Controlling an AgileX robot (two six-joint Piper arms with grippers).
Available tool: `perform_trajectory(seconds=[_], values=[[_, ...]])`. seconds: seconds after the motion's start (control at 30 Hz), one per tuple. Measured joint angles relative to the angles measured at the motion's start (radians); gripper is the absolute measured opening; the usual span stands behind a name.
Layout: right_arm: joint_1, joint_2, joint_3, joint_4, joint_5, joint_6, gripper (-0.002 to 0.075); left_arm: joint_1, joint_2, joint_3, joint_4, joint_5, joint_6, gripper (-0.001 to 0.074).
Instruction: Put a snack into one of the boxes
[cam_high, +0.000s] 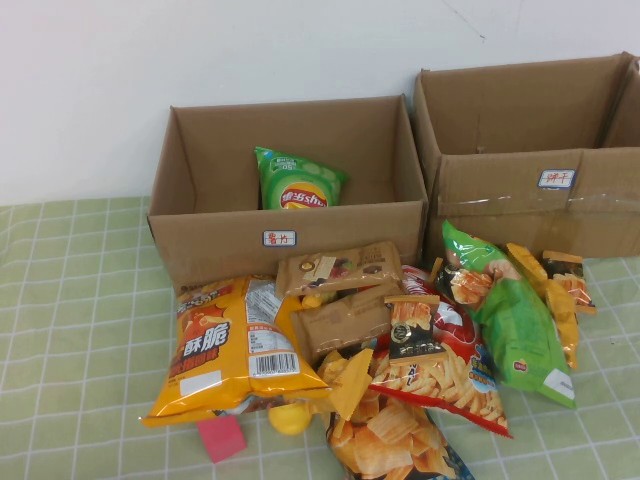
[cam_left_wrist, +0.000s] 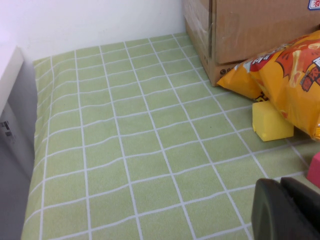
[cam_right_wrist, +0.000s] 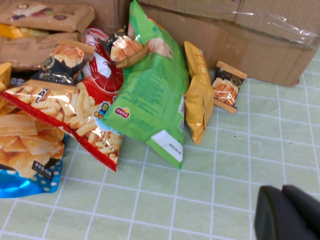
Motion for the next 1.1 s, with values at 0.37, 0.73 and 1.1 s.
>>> perform_trajectory(seconds=[0.37, 0.73, 1.1], values=[[-0.036, -0.056, 0.08, 0.01, -0.019, 0.0, 0.0, 0.0, 0.0, 0.0, -0.007, 0.0, 0.0, -0.0002], [-0.375, -0.322, 0.359, 0.061, -0.266, 0.0, 0.0, 0.0, 0.0, 0.0, -0.007, 0.0, 0.0, -0.0002], [-0.452, -0.394, 0.514, 0.109, -0.348, 0.002, 0.0, 0.0, 0.0, 0.0, -0.007, 0.0, 0.001, -0.0002]])
